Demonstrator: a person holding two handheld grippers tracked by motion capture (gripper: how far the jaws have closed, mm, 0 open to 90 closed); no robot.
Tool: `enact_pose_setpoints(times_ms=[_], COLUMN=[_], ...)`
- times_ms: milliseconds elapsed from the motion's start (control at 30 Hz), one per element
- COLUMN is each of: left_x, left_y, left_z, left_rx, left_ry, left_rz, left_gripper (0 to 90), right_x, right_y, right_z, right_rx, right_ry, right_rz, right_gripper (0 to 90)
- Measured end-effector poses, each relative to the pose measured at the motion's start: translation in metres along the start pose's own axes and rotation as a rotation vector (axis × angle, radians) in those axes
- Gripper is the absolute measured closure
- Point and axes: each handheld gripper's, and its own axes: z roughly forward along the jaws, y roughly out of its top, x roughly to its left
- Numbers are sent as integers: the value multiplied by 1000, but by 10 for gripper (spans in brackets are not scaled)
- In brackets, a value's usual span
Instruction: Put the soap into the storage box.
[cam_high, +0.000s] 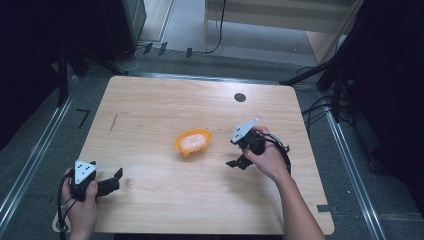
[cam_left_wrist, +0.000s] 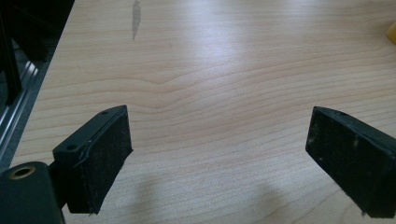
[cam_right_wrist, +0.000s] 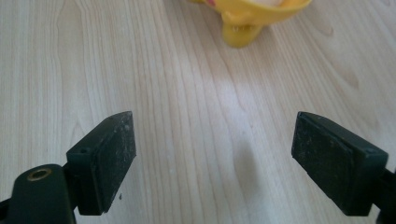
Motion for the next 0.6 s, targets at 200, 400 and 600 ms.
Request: enact_pose_setpoints(times_ms=[200, 400, 600], left_x=[0, -1, -1], left_y=[0, 0, 0], left_z=[0, 0, 0], left_rx=[3, 2, 4], left_ry=[3, 5, 6], left_rz=[4, 5, 6], left_gripper=[74, 74, 74], right_x=[8, 17, 25], right_y=[-19, -37, -55], right_z=[-3, -6, -10], right_rx=[-18, -44, -96], right_ry=[-20, -52, -98], right_rz=[35, 69, 118], right_gripper=[142, 141, 141])
